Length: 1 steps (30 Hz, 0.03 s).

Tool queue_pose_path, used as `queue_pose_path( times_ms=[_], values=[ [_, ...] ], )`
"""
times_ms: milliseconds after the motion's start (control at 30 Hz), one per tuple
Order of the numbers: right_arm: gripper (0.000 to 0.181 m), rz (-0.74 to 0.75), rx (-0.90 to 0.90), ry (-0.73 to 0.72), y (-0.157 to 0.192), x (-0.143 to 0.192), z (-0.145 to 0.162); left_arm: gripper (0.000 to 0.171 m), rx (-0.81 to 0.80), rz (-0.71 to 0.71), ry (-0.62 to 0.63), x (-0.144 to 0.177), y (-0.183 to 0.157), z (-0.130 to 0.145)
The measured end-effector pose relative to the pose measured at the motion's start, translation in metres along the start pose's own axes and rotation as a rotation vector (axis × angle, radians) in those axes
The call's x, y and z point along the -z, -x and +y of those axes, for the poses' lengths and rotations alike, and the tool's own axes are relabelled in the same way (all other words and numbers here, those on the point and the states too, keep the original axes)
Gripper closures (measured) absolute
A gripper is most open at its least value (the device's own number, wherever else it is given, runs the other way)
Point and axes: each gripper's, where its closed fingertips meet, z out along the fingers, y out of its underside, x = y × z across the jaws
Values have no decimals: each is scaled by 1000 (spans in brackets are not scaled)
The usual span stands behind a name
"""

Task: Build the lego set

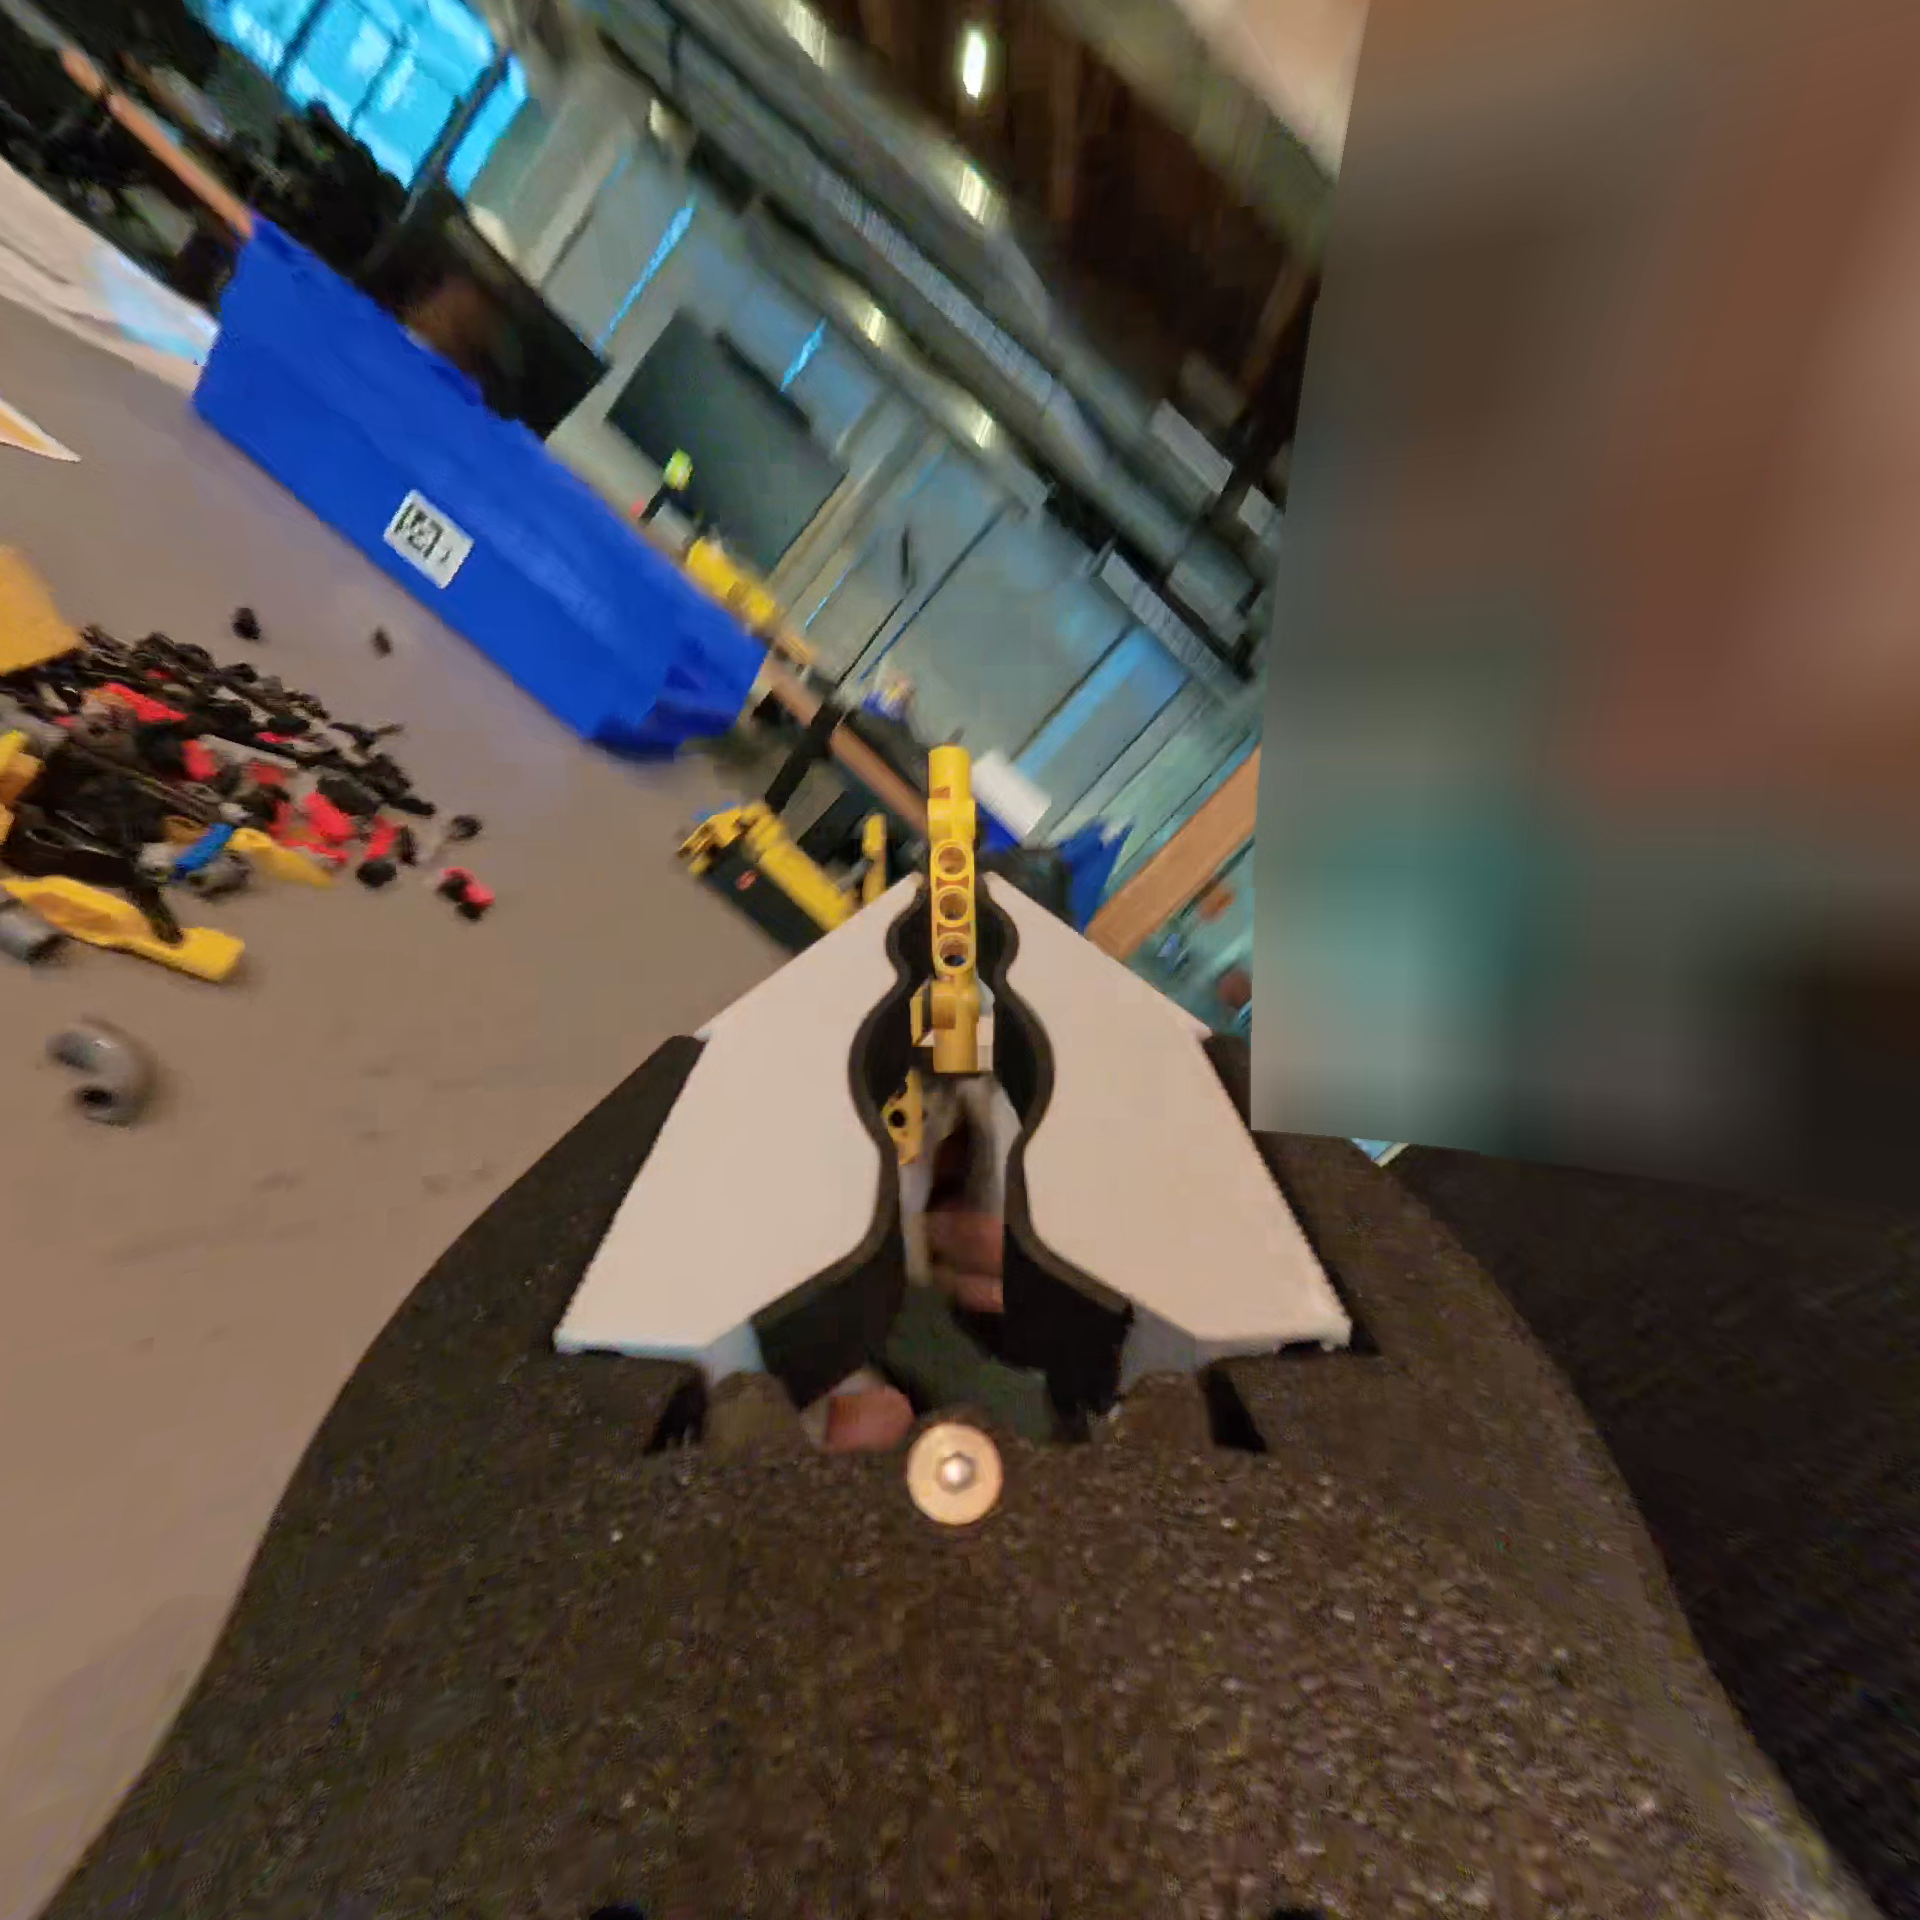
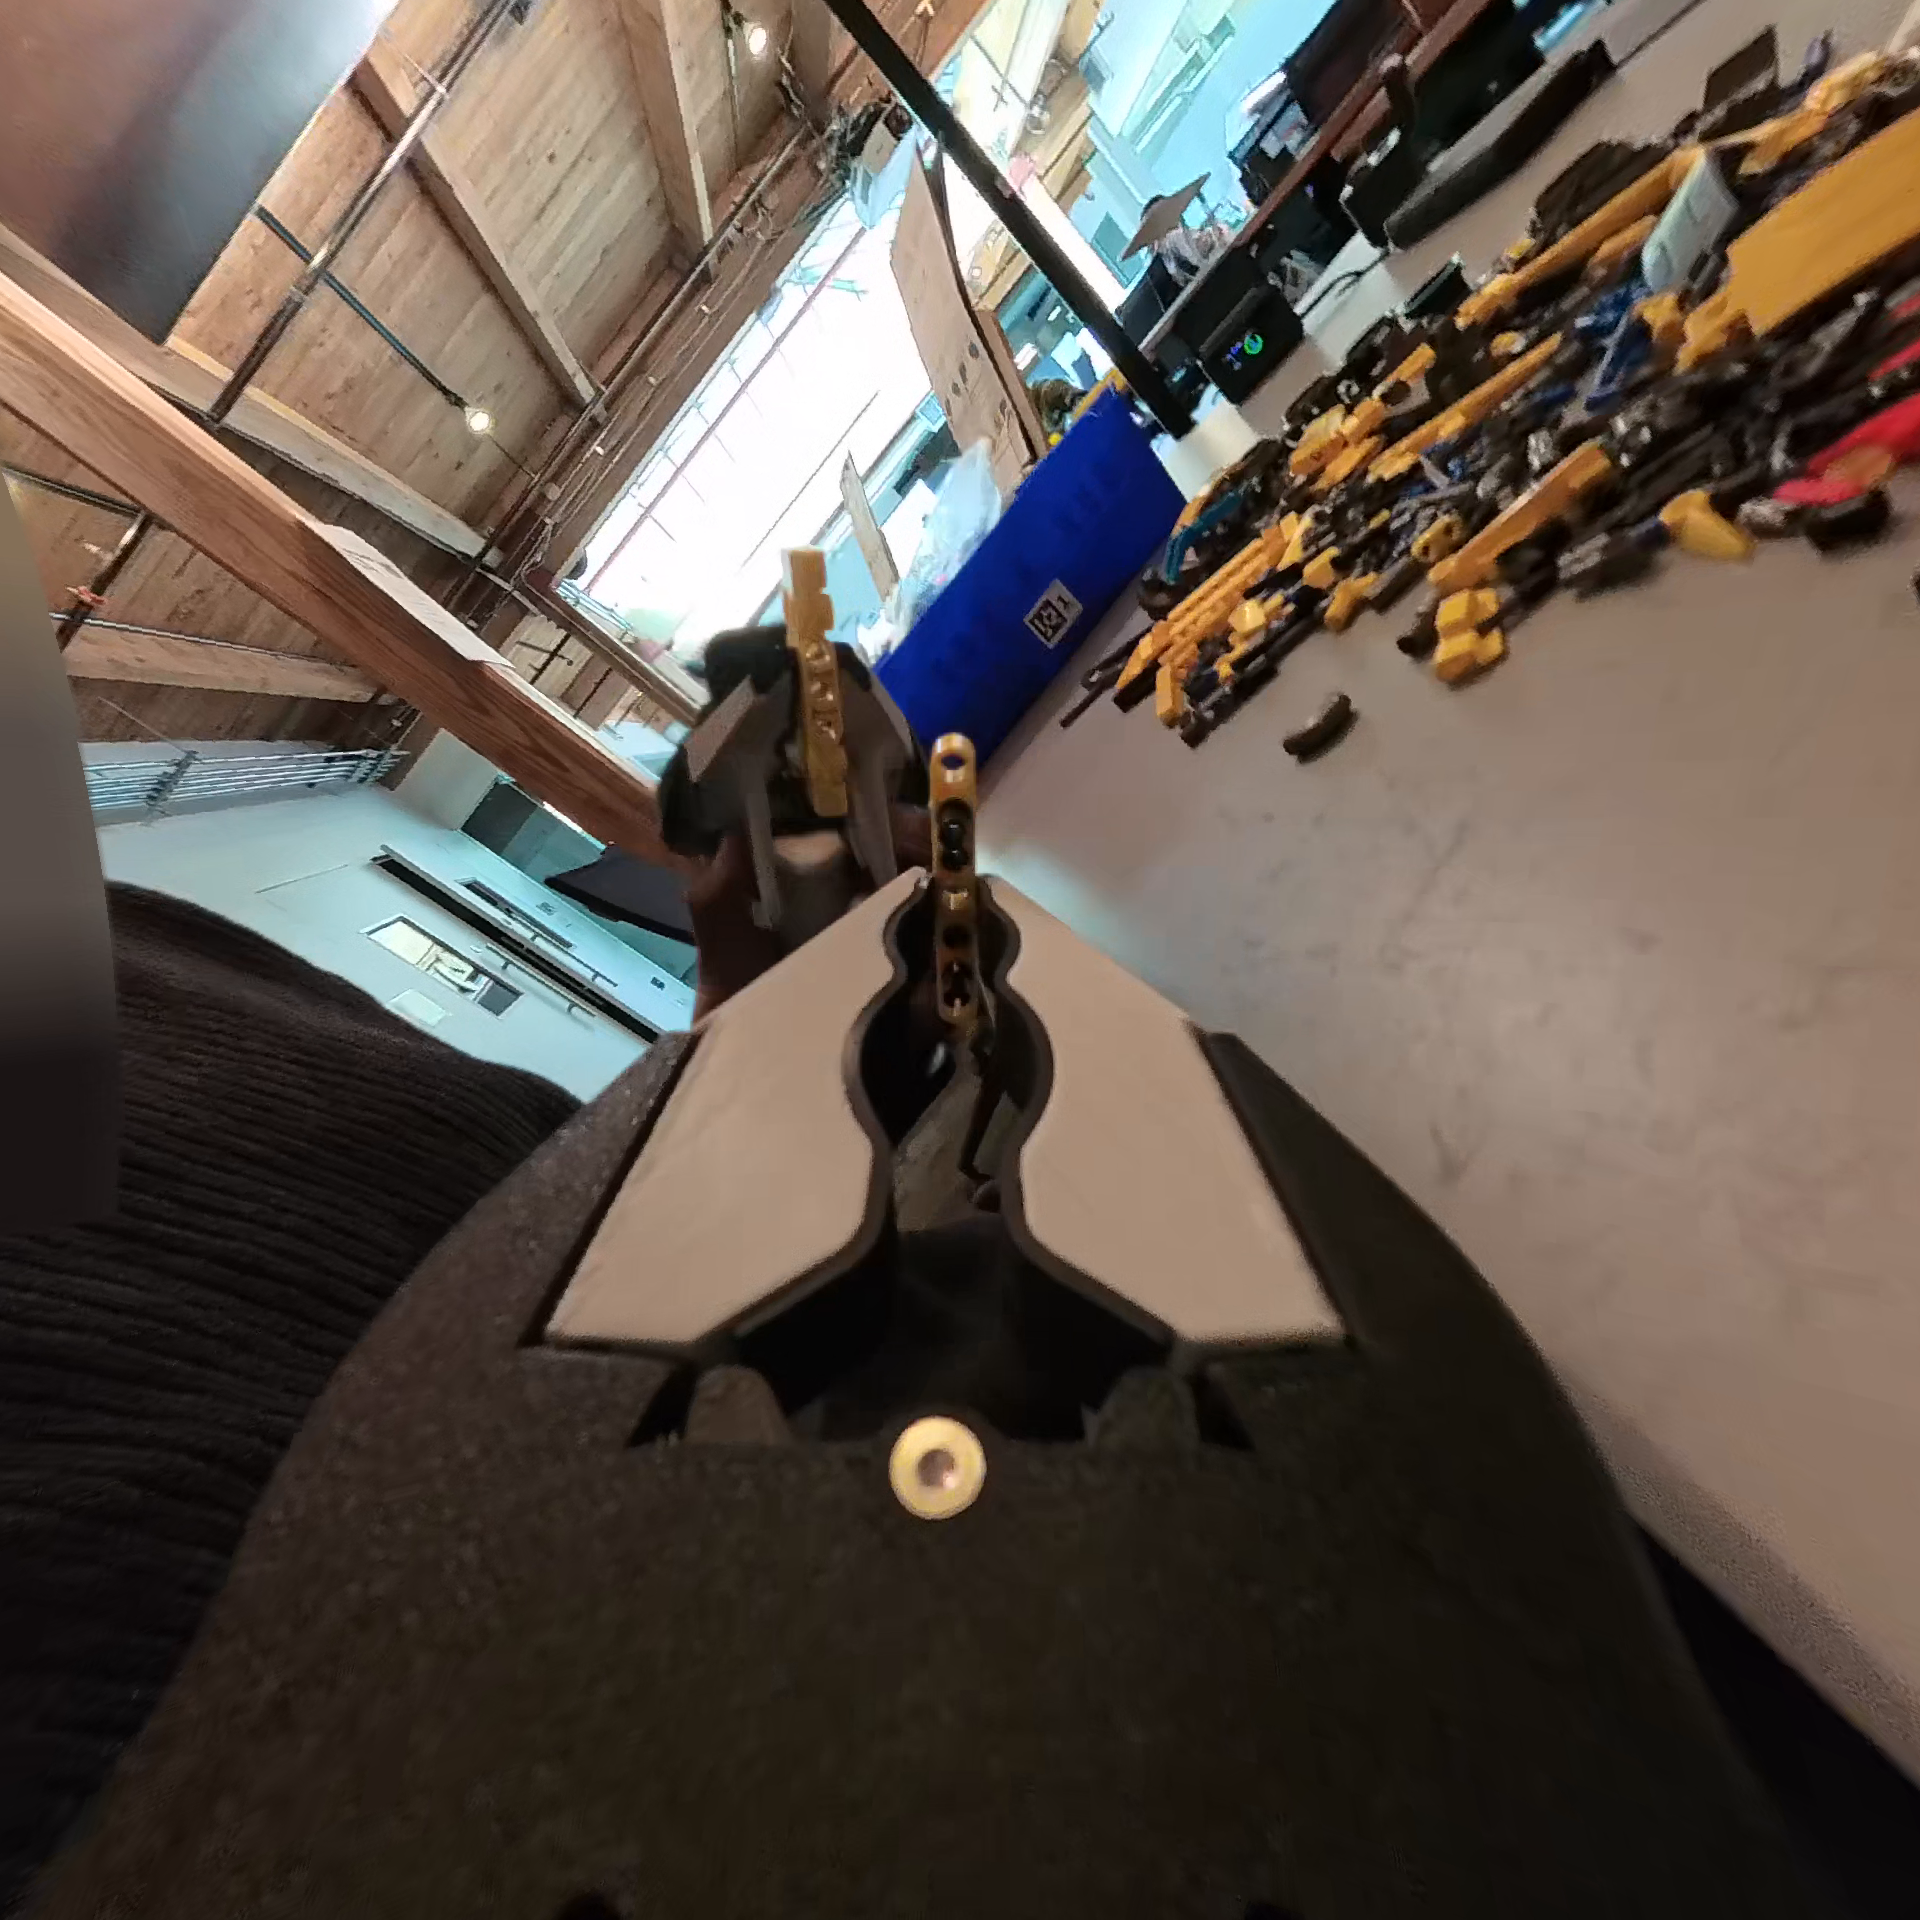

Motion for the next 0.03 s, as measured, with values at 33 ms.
queue_pose_path(
  times_ms=[33],
  values=[
    [175,-18,4,-4,3,-1,-3,167,61,22,-65,4,0,-4]
  ],
)
